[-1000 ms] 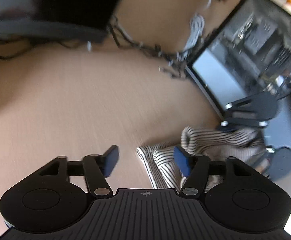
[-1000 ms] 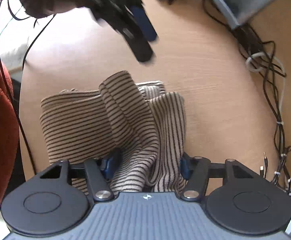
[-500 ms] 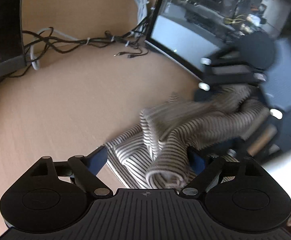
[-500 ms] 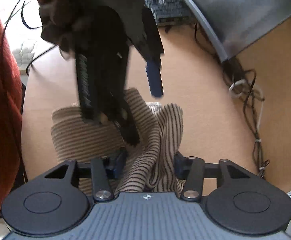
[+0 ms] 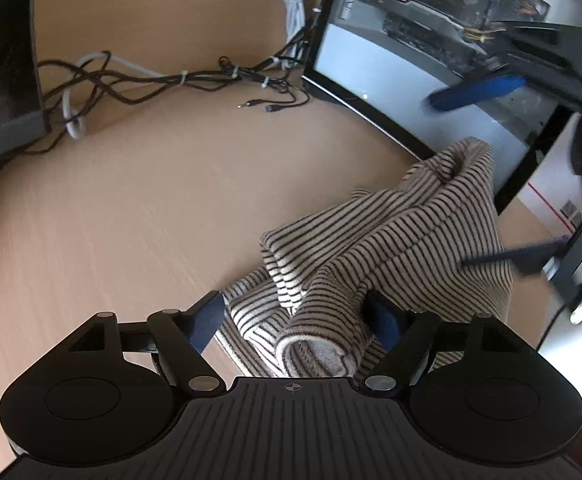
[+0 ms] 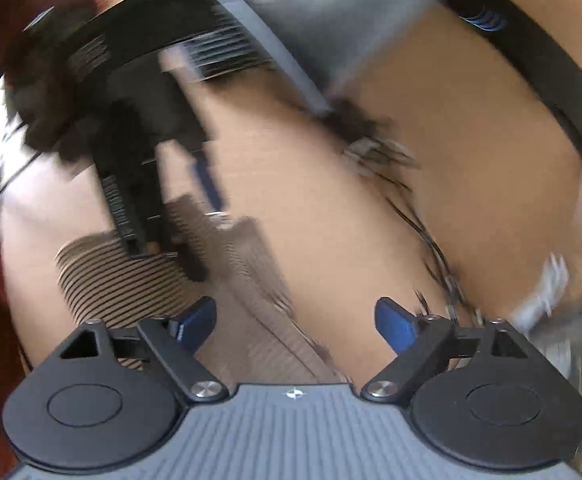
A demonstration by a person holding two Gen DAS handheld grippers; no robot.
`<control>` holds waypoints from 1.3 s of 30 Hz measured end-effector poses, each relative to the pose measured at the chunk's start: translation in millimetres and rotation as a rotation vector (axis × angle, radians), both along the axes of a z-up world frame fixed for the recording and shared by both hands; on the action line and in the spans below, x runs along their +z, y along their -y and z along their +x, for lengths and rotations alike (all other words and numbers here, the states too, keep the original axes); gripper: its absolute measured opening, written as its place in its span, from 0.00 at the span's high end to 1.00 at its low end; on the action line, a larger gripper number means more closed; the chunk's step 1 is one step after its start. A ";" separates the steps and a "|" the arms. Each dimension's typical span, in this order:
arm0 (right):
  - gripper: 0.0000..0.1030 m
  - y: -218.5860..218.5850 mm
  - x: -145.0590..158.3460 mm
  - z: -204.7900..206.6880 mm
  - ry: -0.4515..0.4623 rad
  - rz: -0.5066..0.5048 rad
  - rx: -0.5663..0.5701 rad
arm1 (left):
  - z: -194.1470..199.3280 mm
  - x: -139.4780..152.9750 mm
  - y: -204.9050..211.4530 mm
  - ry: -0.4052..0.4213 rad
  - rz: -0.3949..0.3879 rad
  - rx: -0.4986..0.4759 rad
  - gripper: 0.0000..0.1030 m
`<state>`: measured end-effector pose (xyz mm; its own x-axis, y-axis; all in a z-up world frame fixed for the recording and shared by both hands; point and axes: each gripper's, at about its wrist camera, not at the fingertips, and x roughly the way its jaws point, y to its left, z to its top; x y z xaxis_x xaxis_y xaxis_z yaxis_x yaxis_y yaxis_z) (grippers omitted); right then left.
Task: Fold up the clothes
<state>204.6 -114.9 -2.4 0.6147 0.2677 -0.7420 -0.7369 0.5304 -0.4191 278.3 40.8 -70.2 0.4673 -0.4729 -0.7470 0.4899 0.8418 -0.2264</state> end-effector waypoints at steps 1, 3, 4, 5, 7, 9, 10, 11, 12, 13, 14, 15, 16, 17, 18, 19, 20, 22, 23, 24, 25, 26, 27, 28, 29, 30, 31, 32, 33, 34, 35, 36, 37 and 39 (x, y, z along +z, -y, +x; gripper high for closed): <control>0.05 7.2 -1.2 4.9 0.001 0.044 -0.083 | -0.4 -0.5 -0.6 -0.002 -0.003 0.006 0.18; 0.00 21.2 -4.1 14.9 0.001 0.131 -0.247 | -0.8 -1.4 -2.3 -0.009 -0.012 0.017 0.17; 0.00 26.5 -9.1 21.9 -0.016 0.163 -0.325 | -0.4 -2.0 -3.2 -0.014 -0.016 0.024 0.16; 0.00 32.3 -18.8 32.6 -0.039 0.189 -0.400 | 0.3 -2.6 -3.9 -0.019 -0.020 0.030 0.15; 0.00 33.0 -38.3 42.9 -0.065 0.197 -0.496 | 1.6 -3.0 -4.7 -0.026 -0.028 0.038 0.15; 0.00 29.2 -56.7 51.7 -0.076 0.185 -0.543 | 1.1 0.0 -5.6 -0.021 -0.030 0.043 0.15; 0.00 26.5 -64.6 55.6 -0.078 0.178 -0.552 | 0.6 2.7 -6.4 -0.015 -0.030 0.043 0.16; 0.00 24.6 -70.7 59.6 -0.078 0.180 -0.559 | 0.0 6.9 -7.8 -0.008 -0.033 0.042 0.17; 0.00 23.9 -73.6 61.8 -0.074 0.191 -0.564 | -0.6 11.2 -9.3 -0.001 -0.037 0.040 0.17; 0.00 23.1 -74.9 63.6 -0.071 0.195 -0.562 | -0.7 15.4 -10.8 0.005 -0.042 0.037 0.16; 0.00 22.3 -76.3 65.5 -0.069 0.200 -0.559 | 0.6 18.9 -11.8 0.008 -0.050 0.031 0.13; 0.00 21.5 -77.7 67.4 -0.067 0.204 -0.557 | 2.6 21.1 -11.4 0.010 -0.051 0.024 0.12; 0.00 20.9 -79.5 69.7 -0.064 0.206 -0.555 | 5.1 22.4 -10.5 0.013 -0.050 0.017 0.12; 0.00 19.6 -81.3 70.7 -0.063 0.211 -0.558 | 8.7 21.3 -8.2 0.013 -0.041 0.007 0.12; 0.00 18.5 -82.8 71.8 -0.063 0.215 -0.561 | 12.0 18.8 -5.6 0.011 -0.029 -0.001 0.12; 0.00 18.0 -82.7 73.4 -0.065 0.219 -0.564 | 15.5 15.3 -2.7 0.008 -0.012 -0.006 0.13; 0.00 17.5 -82.6 75.0 -0.066 0.223 -0.567 | 18.8 11.0 0.0 0.003 0.009 -0.006 0.14; 0.00 18.3 -78.2 72.6 -0.060 0.228 -0.576 | 25.5 2.7 4.4 -0.009 0.043 -0.006 0.10; 0.00 19.7 -74.2 69.0 -0.054 0.232 -0.582 | 28.8 -0.2 3.5 -0.020 0.037 -0.005 0.09; 0.00 24.0 -68.2 63.5 -0.054 0.247 -0.583 | 30.9 -2.0 2.1 -0.032 0.029 -0.006 0.09; 0.00 30.4 -61.6 56.2 -0.081 0.282 -0.576 | 32.6 -3.5 1.0 -0.040 0.023 -0.007 0.08; 0.00 36.8 -55.1 49.0 -0.107 0.317 -0.569 | 32.9 -4.3 0.4 -0.041 0.021 -0.009 0.08; 0.00 43.3 -49.0 41.6 -0.135 0.352 -0.563 | 33.2 -5.1 -0.2 -0.042 0.020 -0.011 0.08; 0.00 50.4 -45.6 33.1 -0.175 0.390 -0.564 | 33.5 -5.8 -0.8 -0.042 0.018 -0.013 0.08; 0.00 57.5 -42.7 24.7 -0.217 0.426 -0.565 | 34.0 -6.8 -1.7 -0.045 0.014 -0.012 0.07; 0.00 64.2 -43.2 17.2 -0.267 0.454 -0.574 | 34.8 -8.0 -3.4 -0.053 0.004 -0.007 0.07; 0.00 69.2 -45.8 11.9 -0.314 0.471 -0.589 | 35.6 -9.3 -5.2 -0.061 -0.007 -0.002 0.06; 0.00 73.9 -50.3 7.2 -0.357 0.482 -0.607 | 36.4 -10.7 -7.2 -0.071 -0.019 0.005 0.05; 0.00 78.3 -55.0 2.8 -0.396 0.493 -0.625 | 37.4 -12.6 -9.6 -0.086 -0.036 0.016 0.05; 0.00 80.6 -60.9 0.1 -0.419 0.499 -0.638 | 38.5 -14.5 -12.2 -0.102 -0.054 0.027 0.05; 0.00 82.8 -66.8 -2.4 -0.440 0.507 -0.653 | 39.7 -16.0 -14.8 -0.116 -0.071 0.038 0.05; 0.00 84.4 -73.2 -3.1 -0.457 0.528 -0.675 | 40.3 -16.9 -16.5 -0.123 -0.082 0.046 0.05; 0.00 87.8 -79.9 -1.8 -0.492 0.575 -0.703 | 40.0 -17.0 -17.2 -0.123 -0.085 0.049 0.05; 0.12 96.9 -93.6 4.9 -0.591 0.709 -0.763 | 40.0 -16.3 -17.8 -0.121 -0.088 0.051 0.05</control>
